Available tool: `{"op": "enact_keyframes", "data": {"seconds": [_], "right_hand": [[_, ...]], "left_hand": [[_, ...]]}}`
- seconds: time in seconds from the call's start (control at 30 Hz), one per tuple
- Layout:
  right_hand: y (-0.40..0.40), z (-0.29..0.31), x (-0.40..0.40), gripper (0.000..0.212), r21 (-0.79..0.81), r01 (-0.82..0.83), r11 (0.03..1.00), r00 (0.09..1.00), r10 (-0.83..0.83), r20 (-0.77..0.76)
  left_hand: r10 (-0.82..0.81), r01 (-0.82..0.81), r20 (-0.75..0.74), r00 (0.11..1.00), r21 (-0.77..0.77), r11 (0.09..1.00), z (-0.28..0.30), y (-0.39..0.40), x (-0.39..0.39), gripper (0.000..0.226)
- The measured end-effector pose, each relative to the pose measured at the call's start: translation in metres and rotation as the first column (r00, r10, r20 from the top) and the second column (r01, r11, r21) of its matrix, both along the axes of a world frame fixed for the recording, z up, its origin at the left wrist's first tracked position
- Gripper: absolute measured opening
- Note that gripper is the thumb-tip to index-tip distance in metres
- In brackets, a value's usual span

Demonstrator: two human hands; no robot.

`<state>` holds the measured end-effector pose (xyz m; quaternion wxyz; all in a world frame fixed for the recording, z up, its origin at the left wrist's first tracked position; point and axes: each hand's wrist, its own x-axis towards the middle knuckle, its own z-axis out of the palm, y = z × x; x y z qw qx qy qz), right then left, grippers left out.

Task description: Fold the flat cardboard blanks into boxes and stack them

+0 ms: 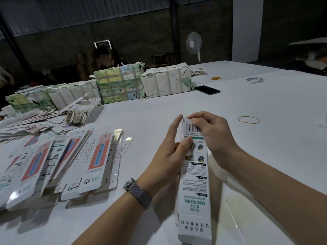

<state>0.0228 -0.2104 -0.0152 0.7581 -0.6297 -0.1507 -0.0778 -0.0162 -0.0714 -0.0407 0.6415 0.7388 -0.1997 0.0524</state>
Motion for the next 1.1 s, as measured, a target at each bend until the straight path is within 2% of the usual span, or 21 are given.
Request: {"op": "enact_keyframes", "data": {"seconds": [0.1,0.33,0.5,0.6,0.8,0.93,1.1], "right_hand": [[-0.001,0.000,0.001,0.031,-0.022,-0.028,0.999,1.000,0.028,0.013],[-0.003,-0.002,0.002,0.036,0.009,-0.094,0.996,0.996,0.094,-0.009],[-0.001,-0.008,0.003,0.017,-0.044,-0.115,0.992,0.993,0.116,0.031],[-0.002,-0.007,0.003,0.012,-0.051,-0.156,0.986,0.986,0.159,0.045],[-0.005,-0.005,0.003,0.022,-0.014,-0.182,0.983,0.982,0.182,0.043],[-0.001,-0.008,0.002,0.008,0.007,-0.160,0.987,0.987,0.159,0.031],[-0.001,-0.008,0.003,0.004,-0.022,-0.143,0.989,0.989,0.144,0.021]], "left_hand": [[-0.020,0.020,-0.009,1.000,-0.005,1.000,-0.001,0.001,0.000,0.051],[-0.015,0.015,-0.004,1.000,-0.006,1.000,0.000,0.004,0.002,0.032],[0.062,-0.058,0.053,0.997,-0.071,0.996,0.006,0.010,0.003,0.032],[0.088,-0.083,0.078,0.993,-0.056,0.995,0.006,0.014,0.003,0.031],[0.101,-0.098,0.084,0.991,-0.037,0.994,0.006,0.013,0.002,0.035],[0.115,-0.111,0.061,0.992,-0.056,0.992,0.006,0.012,0.002,0.038],[0.138,-0.135,0.053,0.989,-0.057,0.989,0.005,0.013,0.003,0.033]]}}
